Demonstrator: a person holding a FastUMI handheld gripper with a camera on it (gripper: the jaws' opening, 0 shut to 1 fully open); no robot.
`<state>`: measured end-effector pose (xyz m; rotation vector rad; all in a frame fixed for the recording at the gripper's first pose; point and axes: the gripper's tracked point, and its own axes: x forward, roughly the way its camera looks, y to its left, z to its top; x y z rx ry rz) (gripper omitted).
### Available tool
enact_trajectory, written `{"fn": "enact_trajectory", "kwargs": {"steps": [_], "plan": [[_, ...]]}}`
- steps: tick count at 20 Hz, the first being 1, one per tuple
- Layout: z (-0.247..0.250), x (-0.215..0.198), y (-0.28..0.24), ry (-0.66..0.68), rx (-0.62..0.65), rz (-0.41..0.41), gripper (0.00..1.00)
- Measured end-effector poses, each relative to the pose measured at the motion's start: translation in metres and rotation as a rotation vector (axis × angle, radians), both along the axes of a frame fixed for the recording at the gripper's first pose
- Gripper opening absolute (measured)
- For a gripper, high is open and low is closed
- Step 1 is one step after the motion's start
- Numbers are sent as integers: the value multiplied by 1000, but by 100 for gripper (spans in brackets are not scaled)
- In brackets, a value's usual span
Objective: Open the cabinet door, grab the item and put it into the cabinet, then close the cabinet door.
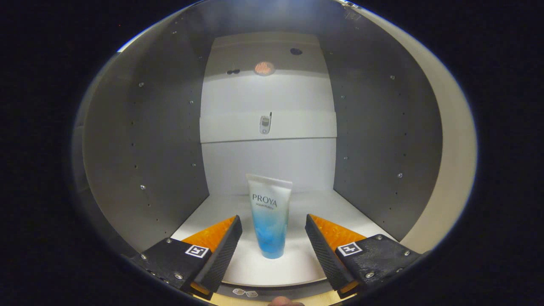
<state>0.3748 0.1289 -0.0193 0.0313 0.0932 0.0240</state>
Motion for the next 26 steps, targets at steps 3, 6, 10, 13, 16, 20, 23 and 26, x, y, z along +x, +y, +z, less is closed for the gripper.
{"fn": "enact_trajectory", "kwargs": {"steps": [3, 6, 10, 13, 16, 20, 23, 26], "plan": [[17, -23, 2, -35, -1, 7, 94], [29, -65, 13, -34, 28, 42, 94], [39, -131, 13, -31, 43, 29, 94], [41, -182, 19, -21, 59, 77, 94], [49, -239, 16, -40, 63, 96, 94], [46, -313, 24, -25, 121, 181, 94], [45, -355, 14, -4, 131, 233, 94], [52, -395, -9, -17, 139, 245, 94]]}}
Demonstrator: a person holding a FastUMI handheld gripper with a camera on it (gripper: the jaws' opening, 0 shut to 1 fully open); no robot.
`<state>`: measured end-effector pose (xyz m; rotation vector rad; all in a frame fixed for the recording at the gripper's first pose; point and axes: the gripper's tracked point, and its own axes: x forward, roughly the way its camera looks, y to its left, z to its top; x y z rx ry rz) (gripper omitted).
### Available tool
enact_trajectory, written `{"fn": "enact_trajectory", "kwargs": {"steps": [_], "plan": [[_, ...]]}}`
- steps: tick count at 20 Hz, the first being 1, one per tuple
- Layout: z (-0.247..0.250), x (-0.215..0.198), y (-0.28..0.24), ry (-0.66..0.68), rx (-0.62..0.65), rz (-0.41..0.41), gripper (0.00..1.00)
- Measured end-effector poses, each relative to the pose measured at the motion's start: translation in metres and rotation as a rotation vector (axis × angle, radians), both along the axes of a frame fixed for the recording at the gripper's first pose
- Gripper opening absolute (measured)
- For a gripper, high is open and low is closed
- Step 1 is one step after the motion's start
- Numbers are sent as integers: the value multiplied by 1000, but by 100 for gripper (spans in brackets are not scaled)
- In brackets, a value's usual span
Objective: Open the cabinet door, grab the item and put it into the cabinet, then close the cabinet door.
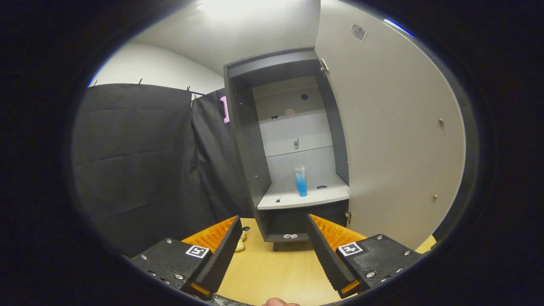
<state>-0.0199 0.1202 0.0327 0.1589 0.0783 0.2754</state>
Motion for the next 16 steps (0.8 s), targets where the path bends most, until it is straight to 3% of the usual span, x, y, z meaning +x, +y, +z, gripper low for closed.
{"fn": "enact_trajectory", "kwargs": {"steps": [6, 16], "plan": [[5, -64, -75, 2, 14, -68, 94], [13, -105, -243, -8, -45, -367, 94]]}}
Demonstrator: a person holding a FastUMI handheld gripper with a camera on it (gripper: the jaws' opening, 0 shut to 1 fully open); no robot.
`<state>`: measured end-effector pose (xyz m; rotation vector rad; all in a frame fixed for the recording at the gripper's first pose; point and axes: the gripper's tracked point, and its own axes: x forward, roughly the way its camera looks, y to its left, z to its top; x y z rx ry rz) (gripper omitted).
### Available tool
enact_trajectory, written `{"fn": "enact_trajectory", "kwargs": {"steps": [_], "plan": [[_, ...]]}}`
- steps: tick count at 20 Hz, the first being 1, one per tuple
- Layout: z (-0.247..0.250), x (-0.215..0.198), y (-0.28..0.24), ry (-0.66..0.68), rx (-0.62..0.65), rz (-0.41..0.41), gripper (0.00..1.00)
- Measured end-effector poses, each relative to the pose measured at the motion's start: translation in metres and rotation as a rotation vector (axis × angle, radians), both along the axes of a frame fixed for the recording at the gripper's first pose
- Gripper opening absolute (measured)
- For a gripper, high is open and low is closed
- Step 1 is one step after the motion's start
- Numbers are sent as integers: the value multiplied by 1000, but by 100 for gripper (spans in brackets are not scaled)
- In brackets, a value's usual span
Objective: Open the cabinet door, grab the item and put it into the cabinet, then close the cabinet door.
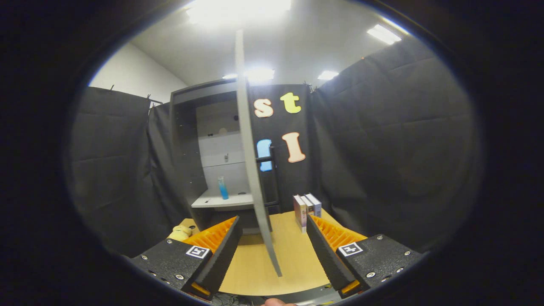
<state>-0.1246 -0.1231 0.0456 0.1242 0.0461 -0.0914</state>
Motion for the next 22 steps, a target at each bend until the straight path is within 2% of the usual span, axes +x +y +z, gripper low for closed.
{"fn": "enact_trajectory", "kwargs": {"steps": [5, 12, 14, 22], "plan": [[4, 38, -52, -2, -15, -13, 94], [-12, 101, -51, 24, -16, 107, 94], [-18, 108, -44, 35, -32, 145, 94], [-8, 105, -15, 14, -48, 198, 93]]}}
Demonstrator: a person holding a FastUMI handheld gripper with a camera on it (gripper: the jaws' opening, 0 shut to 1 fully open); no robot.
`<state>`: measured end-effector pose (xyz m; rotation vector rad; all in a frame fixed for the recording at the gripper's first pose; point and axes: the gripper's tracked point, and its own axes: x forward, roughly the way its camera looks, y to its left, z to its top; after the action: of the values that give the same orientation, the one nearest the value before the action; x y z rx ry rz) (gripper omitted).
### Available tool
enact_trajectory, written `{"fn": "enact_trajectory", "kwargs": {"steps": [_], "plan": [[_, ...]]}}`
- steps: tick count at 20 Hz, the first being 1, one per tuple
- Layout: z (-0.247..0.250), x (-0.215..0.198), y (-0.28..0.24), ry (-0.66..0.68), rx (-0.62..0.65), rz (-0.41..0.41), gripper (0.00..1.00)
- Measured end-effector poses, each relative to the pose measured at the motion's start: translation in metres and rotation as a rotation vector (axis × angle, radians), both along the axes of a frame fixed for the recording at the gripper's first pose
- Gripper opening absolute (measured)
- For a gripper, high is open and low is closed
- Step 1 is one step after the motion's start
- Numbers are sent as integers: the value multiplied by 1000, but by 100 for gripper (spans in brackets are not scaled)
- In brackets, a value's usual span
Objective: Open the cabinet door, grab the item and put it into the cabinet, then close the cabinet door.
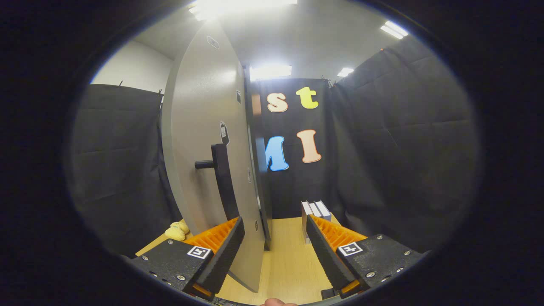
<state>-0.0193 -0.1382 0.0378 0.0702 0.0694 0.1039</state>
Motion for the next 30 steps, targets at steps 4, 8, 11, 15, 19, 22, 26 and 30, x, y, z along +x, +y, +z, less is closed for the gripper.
{"fn": "enact_trajectory", "kwargs": {"steps": [4, 8, 11, 15, 19, 22, 26, 30], "plan": [[5, -3, 56, -13, -16, 72, 93], [5, 4, 111, -22, 12, 114, 93], [7, 19, 148, -31, 33, 145, 93], [0, 41, 198, -34, 53, 153, 93], [-4, 57, 234, -13, 89, 144, 94], [-1, 68, 228, -33, 64, 65, 94], [-7, 75, 226, -16, 40, 13, 94], [-6, 79, 226, -29, 31, 29, 94]]}}
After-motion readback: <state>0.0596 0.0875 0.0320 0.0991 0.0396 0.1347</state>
